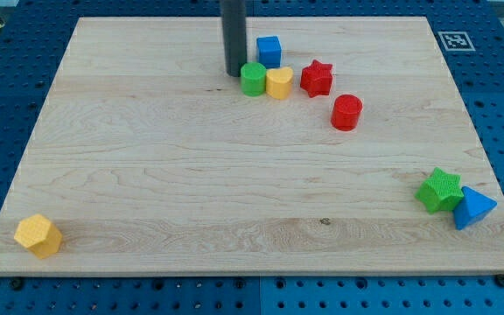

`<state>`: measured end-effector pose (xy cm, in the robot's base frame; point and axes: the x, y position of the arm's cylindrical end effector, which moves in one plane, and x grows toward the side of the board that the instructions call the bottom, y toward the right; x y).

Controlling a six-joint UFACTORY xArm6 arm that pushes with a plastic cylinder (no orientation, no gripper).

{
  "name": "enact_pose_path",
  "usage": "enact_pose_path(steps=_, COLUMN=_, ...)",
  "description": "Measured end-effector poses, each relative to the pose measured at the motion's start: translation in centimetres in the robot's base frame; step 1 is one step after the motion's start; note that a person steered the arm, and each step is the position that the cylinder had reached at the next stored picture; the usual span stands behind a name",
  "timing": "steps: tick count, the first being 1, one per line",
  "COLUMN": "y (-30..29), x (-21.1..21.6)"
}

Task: Place the green circle into the green star

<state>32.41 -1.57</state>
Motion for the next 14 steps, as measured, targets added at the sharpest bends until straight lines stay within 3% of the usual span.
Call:
enact_pose_path(steps=6, y=4.4, x=5.7)
enact_pose_path(steps=12, y=4.4, x=18.0)
enact_pose_path(steps=14, y=6.3, x=18.6)
